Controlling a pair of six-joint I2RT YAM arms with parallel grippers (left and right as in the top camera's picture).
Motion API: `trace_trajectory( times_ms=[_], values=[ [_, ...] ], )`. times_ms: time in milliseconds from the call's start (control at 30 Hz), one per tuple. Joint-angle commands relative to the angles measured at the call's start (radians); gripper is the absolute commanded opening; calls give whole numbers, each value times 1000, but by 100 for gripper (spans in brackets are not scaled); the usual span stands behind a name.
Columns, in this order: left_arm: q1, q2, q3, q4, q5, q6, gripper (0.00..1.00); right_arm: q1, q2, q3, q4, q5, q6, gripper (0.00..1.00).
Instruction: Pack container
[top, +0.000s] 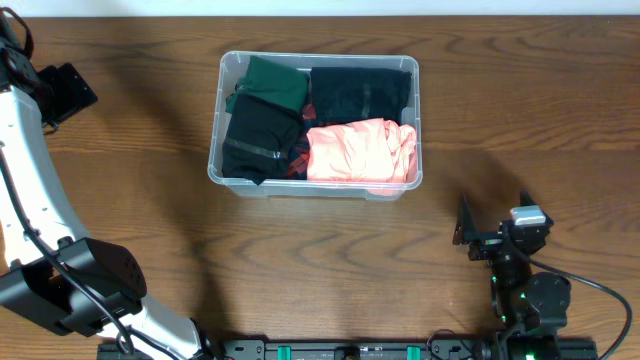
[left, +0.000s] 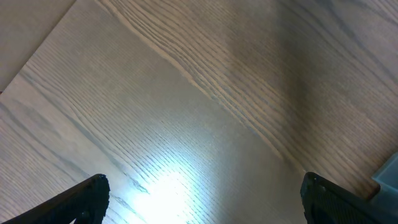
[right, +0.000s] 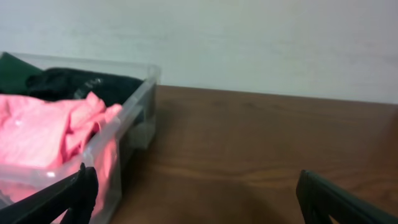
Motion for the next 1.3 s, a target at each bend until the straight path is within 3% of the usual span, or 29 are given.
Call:
trace_trajectory(
  times_ms=[0, 233, 1267],
  values=[
    [3, -7, 14, -3, -4, -13, 98, -16, -41, -29, -3, 18, 16, 99],
    [3, -7, 14, -3, -4, -13, 98, -15, -121, -41, -76, 17, 2, 99],
    [3, -7, 14, -3, -4, -13, 98, -13, -119, -41, -76, 18, 2, 99]
  ],
)
